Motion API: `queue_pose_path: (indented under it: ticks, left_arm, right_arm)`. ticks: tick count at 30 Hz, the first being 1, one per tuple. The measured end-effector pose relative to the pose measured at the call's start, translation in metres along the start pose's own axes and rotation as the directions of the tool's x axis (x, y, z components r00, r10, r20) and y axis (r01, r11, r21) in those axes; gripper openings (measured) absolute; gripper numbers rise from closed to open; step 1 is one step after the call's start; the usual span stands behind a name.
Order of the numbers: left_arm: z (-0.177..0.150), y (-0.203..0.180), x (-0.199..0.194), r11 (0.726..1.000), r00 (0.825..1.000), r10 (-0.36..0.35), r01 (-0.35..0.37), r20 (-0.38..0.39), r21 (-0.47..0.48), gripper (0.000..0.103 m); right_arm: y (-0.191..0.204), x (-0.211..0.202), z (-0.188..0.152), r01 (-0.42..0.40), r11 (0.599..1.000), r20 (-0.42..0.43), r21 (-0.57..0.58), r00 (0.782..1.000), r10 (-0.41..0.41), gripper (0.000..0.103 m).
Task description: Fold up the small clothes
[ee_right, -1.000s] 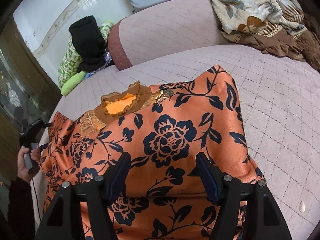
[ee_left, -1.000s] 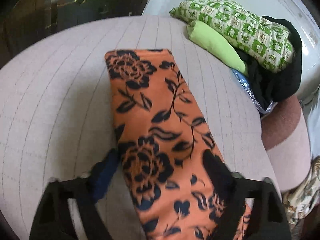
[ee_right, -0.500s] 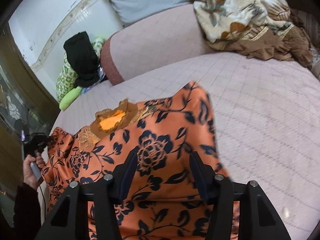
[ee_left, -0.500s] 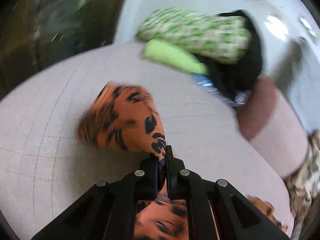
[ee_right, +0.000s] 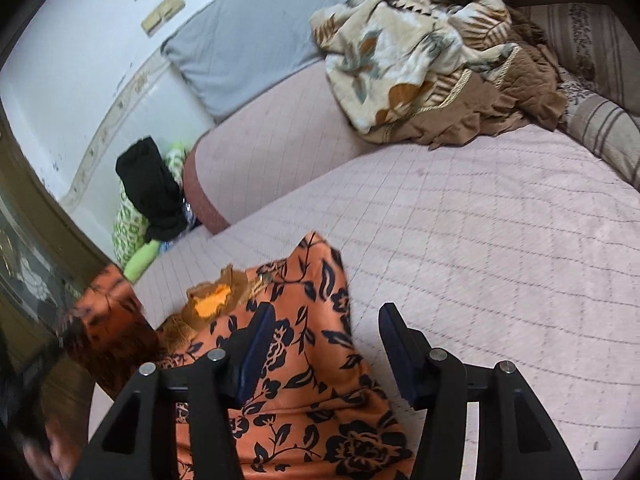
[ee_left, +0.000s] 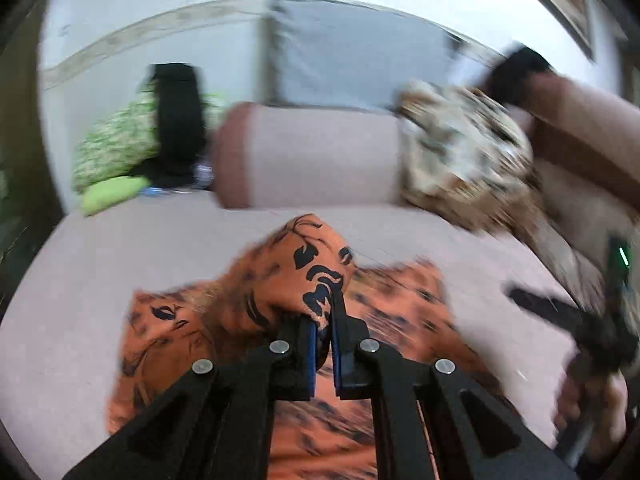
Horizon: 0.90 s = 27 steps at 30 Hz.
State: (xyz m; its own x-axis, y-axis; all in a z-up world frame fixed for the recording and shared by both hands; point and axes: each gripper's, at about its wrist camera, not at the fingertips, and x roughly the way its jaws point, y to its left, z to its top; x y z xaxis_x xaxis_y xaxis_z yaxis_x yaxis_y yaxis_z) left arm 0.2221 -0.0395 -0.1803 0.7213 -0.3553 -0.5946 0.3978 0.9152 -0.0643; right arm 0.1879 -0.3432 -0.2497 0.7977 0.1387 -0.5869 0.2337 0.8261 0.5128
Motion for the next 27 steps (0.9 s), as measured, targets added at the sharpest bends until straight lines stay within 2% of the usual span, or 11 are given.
queue_pose_path:
  ticks: [4,6,8,9,10,12,16,20,23,26,27]
  left_arm:
    - [-0.025,-0.041,0.003,0.995,0.987,-0.097,0.101,-0.128,0.025,0.007]
    - [-0.041,-0.059,-0.005,0.992,0.983,-0.074,0.089,-0.171,0.085,0.008]
    - [-0.049,-0.061,-0.010,0.988,0.978,-0.058,0.085,-0.200,0.130,0.018]
    - [-0.052,-0.057,-0.013,0.988,0.975,-0.048,0.078,-0.217,0.131,0.040]
    - [-0.054,-0.050,-0.018,0.991,0.974,-0.033,0.061,-0.224,0.120,0.069]
    - [-0.053,-0.029,-0.032,0.997,0.983,0.007,0.008,-0.185,0.082,0.083]
    - [-0.048,0.025,-0.068,0.997,0.993,0.082,-0.082,-0.085,0.004,0.084]
    - [-0.044,0.092,-0.076,0.967,0.979,0.200,-0.204,-0.036,-0.152,0.089]
    - [-0.051,0.139,-0.056,0.914,0.953,0.295,-0.304,-0.074,-0.269,0.089]
    - [-0.067,0.180,-0.018,0.852,0.935,0.307,-0.354,-0.180,-0.386,0.089]
    - [-0.075,0.191,-0.004,0.826,0.921,0.318,-0.386,-0.224,-0.411,0.089]
  right_arm:
    - [-0.014,-0.014,0.008,0.004,1.000,0.038,0.029,0.999,-0.005,0.057]
    - [-0.020,-0.018,0.011,0.001,0.999,0.046,0.049,0.999,-0.003,0.057]
    - [-0.026,-0.021,0.013,-0.001,0.998,0.049,0.069,0.999,-0.002,0.057]
    - [-0.028,-0.021,0.014,-0.009,0.997,0.043,0.080,0.999,0.006,0.057]
    - [-0.029,-0.021,0.014,-0.020,0.996,0.034,0.090,0.999,0.017,0.057]
    - [-0.029,-0.020,0.013,-0.046,0.993,0.015,0.113,0.999,0.045,0.060]
    - [-0.020,-0.015,0.009,-0.127,0.982,-0.022,0.140,0.991,0.131,0.067]
    - [0.006,-0.006,0.001,-0.151,0.986,-0.083,0.077,0.984,0.157,0.067]
    - [0.025,0.002,-0.009,-0.167,0.986,-0.143,0.016,0.975,0.167,0.067]
    - [0.043,0.013,-0.020,-0.206,0.978,-0.236,-0.036,0.953,0.192,0.067]
    - [0.048,0.019,-0.025,-0.222,0.974,-0.281,-0.035,0.938,0.204,0.067]
